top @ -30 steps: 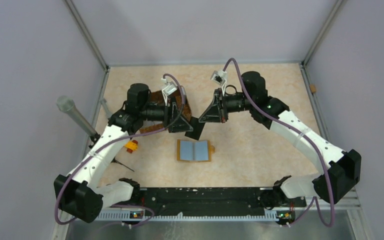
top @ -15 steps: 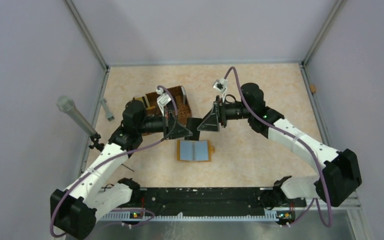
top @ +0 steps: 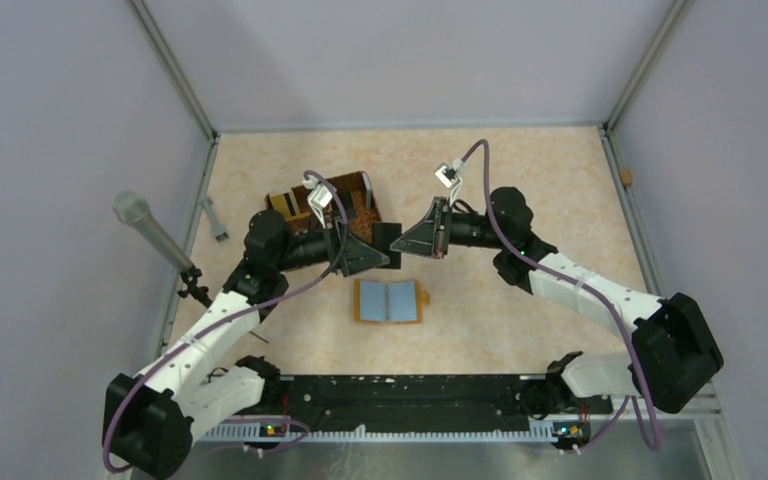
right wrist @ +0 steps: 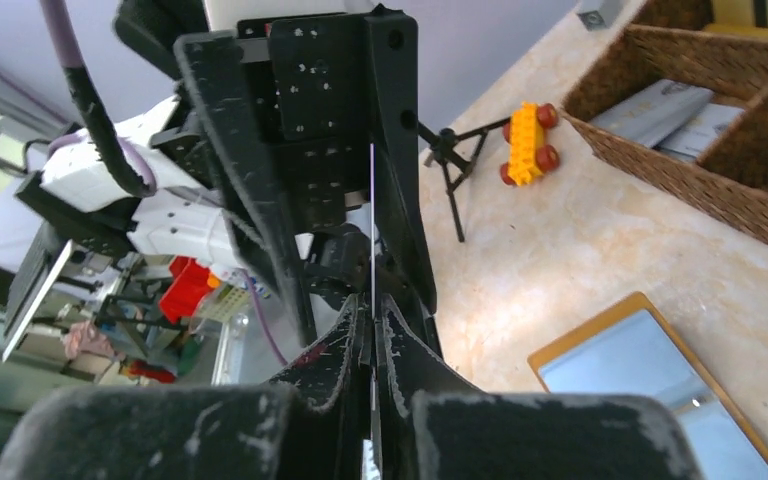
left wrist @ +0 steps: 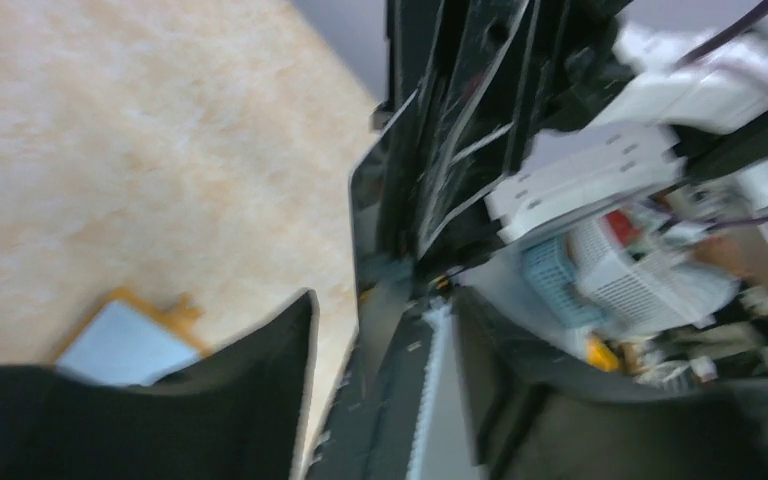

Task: Put the credit cards into the card holder
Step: Pick up the credit card from the storage box, then insert the credit card into the card holder.

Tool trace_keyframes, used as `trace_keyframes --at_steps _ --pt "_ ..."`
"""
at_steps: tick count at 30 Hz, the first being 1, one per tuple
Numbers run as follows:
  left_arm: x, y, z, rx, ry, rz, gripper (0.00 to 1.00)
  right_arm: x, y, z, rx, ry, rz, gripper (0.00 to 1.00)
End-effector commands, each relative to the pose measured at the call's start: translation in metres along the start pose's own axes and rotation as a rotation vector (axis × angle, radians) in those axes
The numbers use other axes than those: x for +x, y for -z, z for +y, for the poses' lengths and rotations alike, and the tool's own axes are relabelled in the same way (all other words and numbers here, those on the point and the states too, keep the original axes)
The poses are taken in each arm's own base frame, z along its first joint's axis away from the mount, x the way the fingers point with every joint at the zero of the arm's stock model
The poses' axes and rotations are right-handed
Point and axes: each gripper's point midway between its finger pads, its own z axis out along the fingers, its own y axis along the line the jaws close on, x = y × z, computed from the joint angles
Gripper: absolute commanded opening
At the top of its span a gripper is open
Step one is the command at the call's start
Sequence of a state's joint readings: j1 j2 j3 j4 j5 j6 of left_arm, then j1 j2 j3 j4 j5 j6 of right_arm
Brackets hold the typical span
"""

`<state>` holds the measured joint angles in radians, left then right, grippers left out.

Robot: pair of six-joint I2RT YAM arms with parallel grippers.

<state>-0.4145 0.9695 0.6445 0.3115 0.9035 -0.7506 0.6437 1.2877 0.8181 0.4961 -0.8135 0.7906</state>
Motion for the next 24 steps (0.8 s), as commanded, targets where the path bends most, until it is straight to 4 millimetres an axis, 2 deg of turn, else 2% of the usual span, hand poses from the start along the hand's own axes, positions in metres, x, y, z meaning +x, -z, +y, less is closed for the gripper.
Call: trace_keyframes --at_steps 1,2,4,7,9,15,19,24 --pt "0.01 0.003 0.033 -0.162 0.04 -0.004 0.78 -0.002 0.001 -0.023 0.118 -0.041 -0.076 0.0" --pt "0.014 0.008 0.046 -0.242 0.047 -0.011 0.87 0.005 0.003 -0.036 0.173 -0.066 -0.073 0.0" --pt "0.026 0.023 0.079 -0.435 0.079 -0.011 0.94 0.025 0.011 -0.061 0.274 -0.127 -0.064 0.0" --pt "0.046 0.043 0.109 -0.614 0.122 0.012 0.95 0.055 0.016 -0.086 0.38 -0.206 -0.045 0.0" --pt "0.067 0.052 0.123 -0.676 0.186 0.028 0.95 0.072 0.014 -0.093 0.406 -0.244 -0.035 0.0" --pt "0.11 0.061 0.14 -0.727 0.34 0.057 0.94 0.108 0.004 -0.113 0.433 -0.337 -0.034 0.0" --pt "0.127 0.066 0.149 -0.758 0.385 0.085 0.93 0.119 -0.004 -0.127 0.455 -0.363 -0.032 0.0" --pt "0.141 0.065 0.157 -0.765 0.419 0.122 0.87 0.129 -0.007 -0.141 0.504 -0.38 -0.028 0.0"
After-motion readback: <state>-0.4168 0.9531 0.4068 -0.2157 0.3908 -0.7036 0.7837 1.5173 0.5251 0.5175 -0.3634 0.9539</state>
